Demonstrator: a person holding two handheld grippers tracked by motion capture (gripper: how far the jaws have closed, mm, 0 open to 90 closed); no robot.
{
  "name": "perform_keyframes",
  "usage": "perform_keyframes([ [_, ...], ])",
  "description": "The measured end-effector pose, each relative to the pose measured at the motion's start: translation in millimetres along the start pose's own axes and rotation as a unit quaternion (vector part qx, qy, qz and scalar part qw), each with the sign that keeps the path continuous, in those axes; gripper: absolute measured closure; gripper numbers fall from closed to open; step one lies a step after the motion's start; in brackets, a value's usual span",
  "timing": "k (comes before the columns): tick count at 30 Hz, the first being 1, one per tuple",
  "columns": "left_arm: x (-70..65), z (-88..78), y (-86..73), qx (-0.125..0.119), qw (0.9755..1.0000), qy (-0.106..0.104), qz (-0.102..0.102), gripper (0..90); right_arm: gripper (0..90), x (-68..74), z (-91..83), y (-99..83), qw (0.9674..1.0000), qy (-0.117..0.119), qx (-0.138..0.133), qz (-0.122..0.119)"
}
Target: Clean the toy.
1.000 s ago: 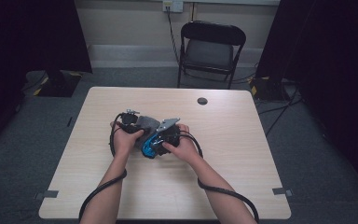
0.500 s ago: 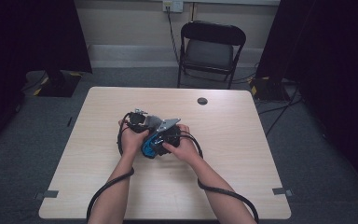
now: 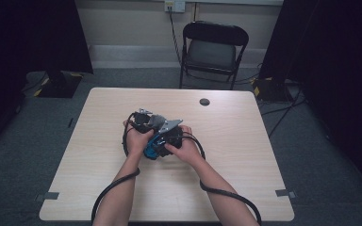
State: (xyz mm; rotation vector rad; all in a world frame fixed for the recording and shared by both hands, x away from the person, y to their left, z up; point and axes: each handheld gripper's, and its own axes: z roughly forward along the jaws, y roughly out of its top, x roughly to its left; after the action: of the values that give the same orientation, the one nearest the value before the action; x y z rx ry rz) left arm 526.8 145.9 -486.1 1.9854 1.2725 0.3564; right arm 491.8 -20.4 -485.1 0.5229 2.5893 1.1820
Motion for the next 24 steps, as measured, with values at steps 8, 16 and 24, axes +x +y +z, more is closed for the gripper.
perform_keyframes([
  [8,3.4,-9.6,-6.4,0.007,0.9997,-0.012,0.018,74.1,10.8,-0.2,0.0,0.1,1.0000,0.000,0.001,0.000],
  [16,10.7,-23.0,-15.4,0.014,0.9995,-0.023,0.016,74.5,10.8,0.1,-0.1,0.3,1.0000,0.000,0.002,0.000],
  [24,17.8,-38.0,-25.9,0.023,0.9995,-0.022,0.008,74.7,10.8,-0.1,0.0,0.0,1.0000,0.000,0.000,-0.001],
])
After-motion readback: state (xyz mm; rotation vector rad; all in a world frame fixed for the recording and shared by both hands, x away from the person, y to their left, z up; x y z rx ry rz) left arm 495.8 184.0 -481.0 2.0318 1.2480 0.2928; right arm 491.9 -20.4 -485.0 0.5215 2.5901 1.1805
